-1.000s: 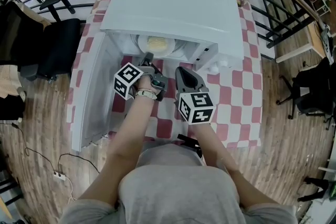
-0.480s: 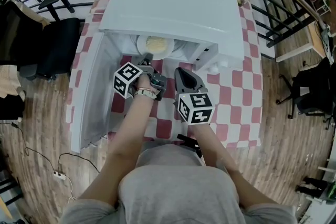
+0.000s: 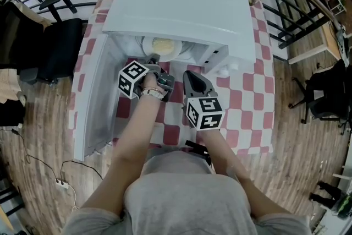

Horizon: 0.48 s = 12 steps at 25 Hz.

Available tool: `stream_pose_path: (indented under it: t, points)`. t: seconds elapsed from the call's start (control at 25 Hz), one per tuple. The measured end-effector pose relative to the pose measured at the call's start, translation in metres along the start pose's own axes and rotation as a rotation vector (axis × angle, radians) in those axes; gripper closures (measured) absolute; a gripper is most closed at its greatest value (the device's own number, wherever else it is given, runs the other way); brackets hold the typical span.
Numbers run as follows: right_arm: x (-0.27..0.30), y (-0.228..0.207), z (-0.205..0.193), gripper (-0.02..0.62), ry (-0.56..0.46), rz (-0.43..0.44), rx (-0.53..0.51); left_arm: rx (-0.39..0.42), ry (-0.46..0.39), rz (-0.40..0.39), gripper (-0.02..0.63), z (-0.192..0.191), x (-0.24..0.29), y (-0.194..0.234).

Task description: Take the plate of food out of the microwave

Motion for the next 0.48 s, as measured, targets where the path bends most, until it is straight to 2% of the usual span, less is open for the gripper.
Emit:
stream_pose_path:
  t: [0.48]
  points:
    - [-0.012,0.006,0.005,0.569,-0.009,0.000,-0.020,-0.029,0.016,-0.037,0.594,-0.006,-0.015,-0.002]
Point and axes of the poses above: the fingertips, and each gripper's own axes: x forward along the fingers, y to its left, z out of its top, the point moved 3 cm from there along -x, backward along the fingers, and after that the axes turned 6 degrees about z, right-handed, at the moved point
